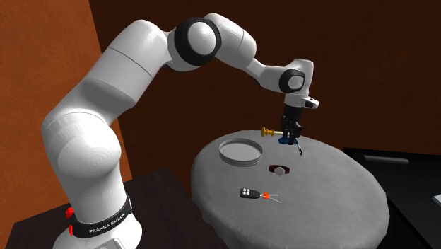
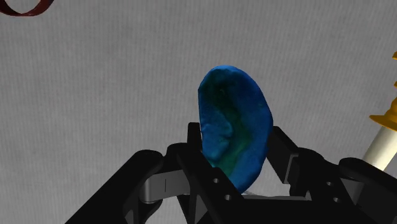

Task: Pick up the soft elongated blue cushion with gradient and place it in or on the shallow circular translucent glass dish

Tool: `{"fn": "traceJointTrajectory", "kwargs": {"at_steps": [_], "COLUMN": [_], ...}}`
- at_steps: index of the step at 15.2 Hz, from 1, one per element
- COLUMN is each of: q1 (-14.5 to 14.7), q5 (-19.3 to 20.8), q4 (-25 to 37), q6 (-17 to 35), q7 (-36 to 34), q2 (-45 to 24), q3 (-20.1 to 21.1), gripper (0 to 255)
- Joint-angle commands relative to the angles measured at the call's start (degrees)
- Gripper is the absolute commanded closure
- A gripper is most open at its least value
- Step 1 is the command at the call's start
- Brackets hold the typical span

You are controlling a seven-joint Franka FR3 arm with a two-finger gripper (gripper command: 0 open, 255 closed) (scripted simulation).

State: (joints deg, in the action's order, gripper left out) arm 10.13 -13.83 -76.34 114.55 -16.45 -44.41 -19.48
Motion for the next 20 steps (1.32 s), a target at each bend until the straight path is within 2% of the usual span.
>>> {"fn": "traceJointTrajectory", "kwargs": {"at_steps": [1,10,14,20], "q1": [0.03,0.1,5.09,11.31], "q5": [0.21,0.99,2.86,6.56], "q4": [0.46,2.85,-13.42,-32.08], "q6": [-1.15,-5.91,0.43,7.04], "q7": [-0.1,-0.52,-2.28,-7.06], "q2": [0.69,3.15,13.16,25.9], "q3": [-0.16,-0.72,-1.7,-2.44], "gripper": [255,255,255,255]}}
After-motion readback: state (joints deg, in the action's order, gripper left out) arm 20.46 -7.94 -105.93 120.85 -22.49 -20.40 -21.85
